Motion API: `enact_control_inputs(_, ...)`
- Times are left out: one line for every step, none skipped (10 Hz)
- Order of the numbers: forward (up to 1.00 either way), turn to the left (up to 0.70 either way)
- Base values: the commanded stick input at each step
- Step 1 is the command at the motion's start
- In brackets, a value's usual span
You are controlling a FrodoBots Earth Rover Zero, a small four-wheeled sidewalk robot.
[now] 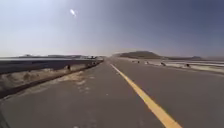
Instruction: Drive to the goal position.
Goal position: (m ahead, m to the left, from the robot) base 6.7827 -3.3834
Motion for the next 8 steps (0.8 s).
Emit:
enact_control_inputs(0.5, 0.0)
enact_control_inputs(0.5, 0.0)
enact_control_inputs(0.5, 0.0)
enact_control_inputs(0.5, 0.0)
enact_control_inputs(0.5, 0.0)
enact_control_inputs(0.5, 0.0)
enact_control_inputs(0.5, 0.0)
enact_control_inputs(0.5, 0.0)
